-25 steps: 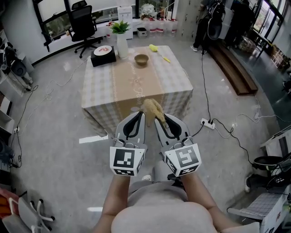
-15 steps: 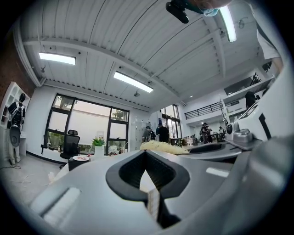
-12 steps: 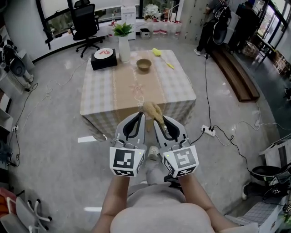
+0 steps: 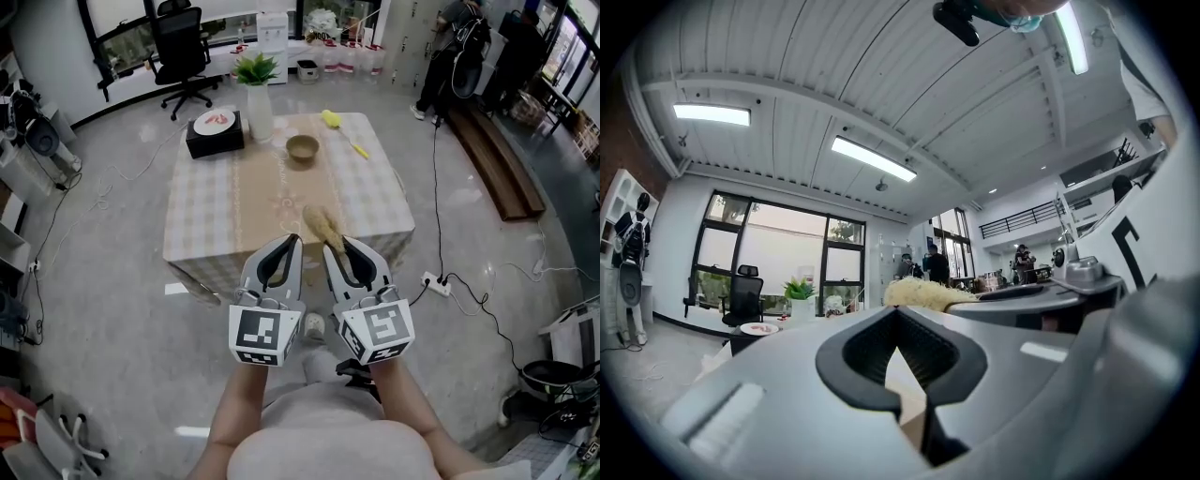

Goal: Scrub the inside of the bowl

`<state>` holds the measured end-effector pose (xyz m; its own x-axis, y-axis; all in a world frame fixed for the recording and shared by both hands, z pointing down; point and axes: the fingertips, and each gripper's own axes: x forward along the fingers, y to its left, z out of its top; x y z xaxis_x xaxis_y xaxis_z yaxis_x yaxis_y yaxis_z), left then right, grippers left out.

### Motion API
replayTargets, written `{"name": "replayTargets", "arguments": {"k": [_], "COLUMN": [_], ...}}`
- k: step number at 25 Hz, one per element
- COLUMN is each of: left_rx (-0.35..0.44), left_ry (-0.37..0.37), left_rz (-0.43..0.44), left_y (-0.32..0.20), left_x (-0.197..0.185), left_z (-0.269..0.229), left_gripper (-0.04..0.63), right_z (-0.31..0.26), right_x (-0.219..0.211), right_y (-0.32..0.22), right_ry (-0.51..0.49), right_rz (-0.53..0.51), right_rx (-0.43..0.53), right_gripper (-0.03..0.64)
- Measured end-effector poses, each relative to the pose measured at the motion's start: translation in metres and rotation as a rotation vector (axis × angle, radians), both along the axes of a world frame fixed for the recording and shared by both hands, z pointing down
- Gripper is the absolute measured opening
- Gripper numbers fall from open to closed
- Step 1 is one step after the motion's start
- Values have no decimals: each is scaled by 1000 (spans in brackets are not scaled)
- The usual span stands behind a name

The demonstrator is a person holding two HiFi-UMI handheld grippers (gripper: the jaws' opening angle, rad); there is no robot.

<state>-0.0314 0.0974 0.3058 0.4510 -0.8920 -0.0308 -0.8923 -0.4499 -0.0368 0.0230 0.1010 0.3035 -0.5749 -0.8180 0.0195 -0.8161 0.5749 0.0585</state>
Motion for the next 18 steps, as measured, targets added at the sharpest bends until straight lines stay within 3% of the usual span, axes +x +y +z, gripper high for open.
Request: {"name": "replayTargets", "arguments": {"k": [18], "left_rx": [-51], "left_ry": [13], "left_rz": [-47], "left_y": [-153], "left_x": [8], "left_z": [10], "left_gripper": [6], "right_z": [11], "right_x": [9], "right_y": [-160], "right_ry": [-8], "right_rz": [-61], "right_rx": [-51], "right_gripper": [86]}}
